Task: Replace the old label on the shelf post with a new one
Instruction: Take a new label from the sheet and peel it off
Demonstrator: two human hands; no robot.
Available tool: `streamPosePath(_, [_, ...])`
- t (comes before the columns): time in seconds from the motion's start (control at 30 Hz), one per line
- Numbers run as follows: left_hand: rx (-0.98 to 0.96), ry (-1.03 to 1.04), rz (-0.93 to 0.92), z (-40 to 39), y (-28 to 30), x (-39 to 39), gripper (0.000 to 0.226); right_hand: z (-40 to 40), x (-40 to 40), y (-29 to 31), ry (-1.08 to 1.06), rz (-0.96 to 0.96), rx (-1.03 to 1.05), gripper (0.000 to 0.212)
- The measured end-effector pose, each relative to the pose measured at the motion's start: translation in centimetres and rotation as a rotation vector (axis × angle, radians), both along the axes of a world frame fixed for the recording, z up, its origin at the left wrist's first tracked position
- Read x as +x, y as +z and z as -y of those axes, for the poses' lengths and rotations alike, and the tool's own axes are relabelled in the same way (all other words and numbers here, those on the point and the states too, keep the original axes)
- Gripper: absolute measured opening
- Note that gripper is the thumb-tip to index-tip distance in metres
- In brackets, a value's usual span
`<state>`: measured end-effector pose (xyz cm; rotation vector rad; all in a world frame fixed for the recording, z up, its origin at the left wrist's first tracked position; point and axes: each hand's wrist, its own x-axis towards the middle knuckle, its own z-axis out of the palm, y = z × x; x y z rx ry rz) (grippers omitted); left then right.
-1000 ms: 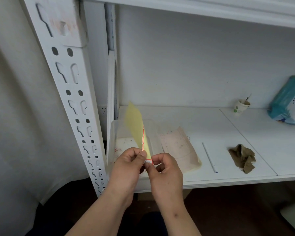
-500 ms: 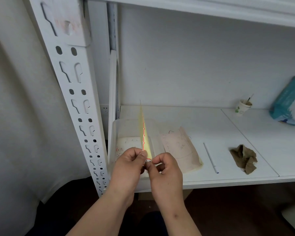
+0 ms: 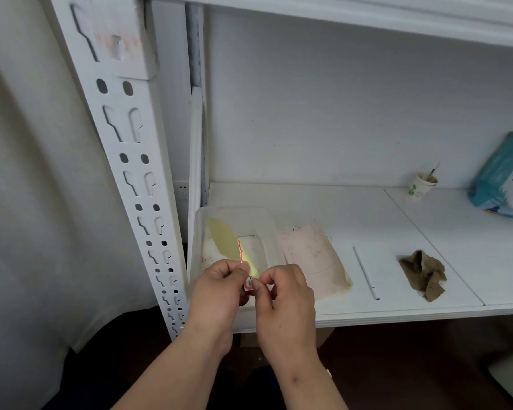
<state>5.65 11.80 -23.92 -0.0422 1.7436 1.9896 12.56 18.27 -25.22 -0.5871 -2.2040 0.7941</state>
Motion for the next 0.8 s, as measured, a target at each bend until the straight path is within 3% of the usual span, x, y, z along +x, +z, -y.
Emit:
streamPosePath(0.4, [0.099, -0.002, 0.206, 0.0, 0.5, -0.8, 0.021, -0.2, 0.3, 0.2, 0.048, -0.002, -0.048, 0.024])
streamPosePath(0.8, [0.104, 0.016, 0.165, -0.4, 0.3, -1.2, 0.020, -2.2, 0.4, 1.5, -0.069, -0.129, -0.811, 0.014])
